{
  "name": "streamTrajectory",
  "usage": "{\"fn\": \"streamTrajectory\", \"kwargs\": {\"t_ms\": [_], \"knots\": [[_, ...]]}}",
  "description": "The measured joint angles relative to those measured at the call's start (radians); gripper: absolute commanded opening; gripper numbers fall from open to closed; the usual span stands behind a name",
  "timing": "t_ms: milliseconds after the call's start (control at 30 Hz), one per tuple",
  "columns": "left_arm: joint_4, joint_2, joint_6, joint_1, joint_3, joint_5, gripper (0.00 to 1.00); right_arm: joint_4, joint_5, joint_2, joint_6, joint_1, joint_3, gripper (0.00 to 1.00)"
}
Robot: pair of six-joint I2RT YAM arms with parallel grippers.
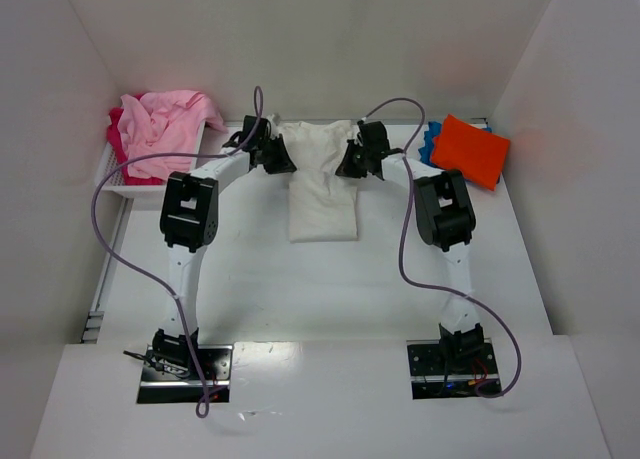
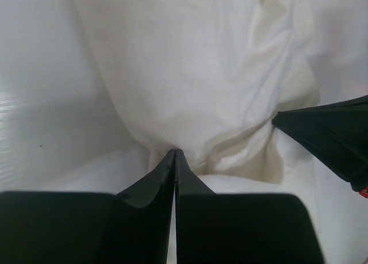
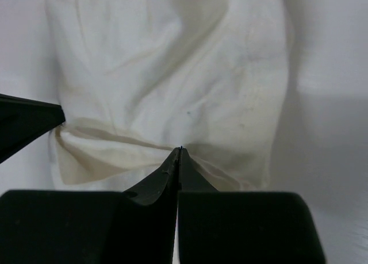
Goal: Fold and stack the t-shirts
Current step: Fold the folded rectangular tshirt in 1/3 of the way
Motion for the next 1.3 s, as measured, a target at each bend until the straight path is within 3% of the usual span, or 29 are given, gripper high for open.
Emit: {"fn": "streamTrajectory", "kwargs": {"t_ms": [167, 367, 567, 600, 633, 667, 733, 967, 1300], "knots": [[-0.035, 0.030, 0.008, 0.006, 0.013, -0.033, 0.17, -0.026, 0.025, 0.010, -0.005, -0.020, 0.000, 0.00], [-0.055, 0.017, 0.048, 0.035, 0.033, -0.047, 0.50, -0.025, 0.030, -0.038, -0.027, -0.089, -0.015, 0.04], [-0.103, -0.058, 0.084, 0.093, 0.090, -0.047, 0.60, -0.018, 0.024, -0.194, -0.064, -0.160, -0.015, 0.08], [-0.106, -0.087, 0.085, 0.099, 0.090, -0.041, 0.56, -0.017, 0.018, -0.225, -0.067, -0.162, -0.015, 0.07], [-0.107, -0.119, 0.087, 0.100, 0.086, -0.035, 0.35, -0.008, 0.011, -0.260, -0.071, -0.162, -0.022, 0.00], [-0.104, -0.151, 0.082, 0.099, 0.080, -0.026, 0.21, 0.004, 0.005, -0.296, -0.074, -0.158, -0.038, 0.00], [-0.087, -0.225, 0.097, 0.087, 0.051, -0.003, 0.07, 0.026, -0.010, -0.362, -0.075, -0.148, -0.081, 0.00], [0.019, -0.329, 0.077, -0.008, -0.092, 0.109, 0.00, 0.079, -0.084, -0.401, -0.069, -0.067, -0.253, 0.00], [0.074, -0.134, -0.024, -0.063, -0.256, 0.136, 0.00, 0.071, -0.128, -0.211, -0.057, -0.001, -0.325, 0.00]]}}
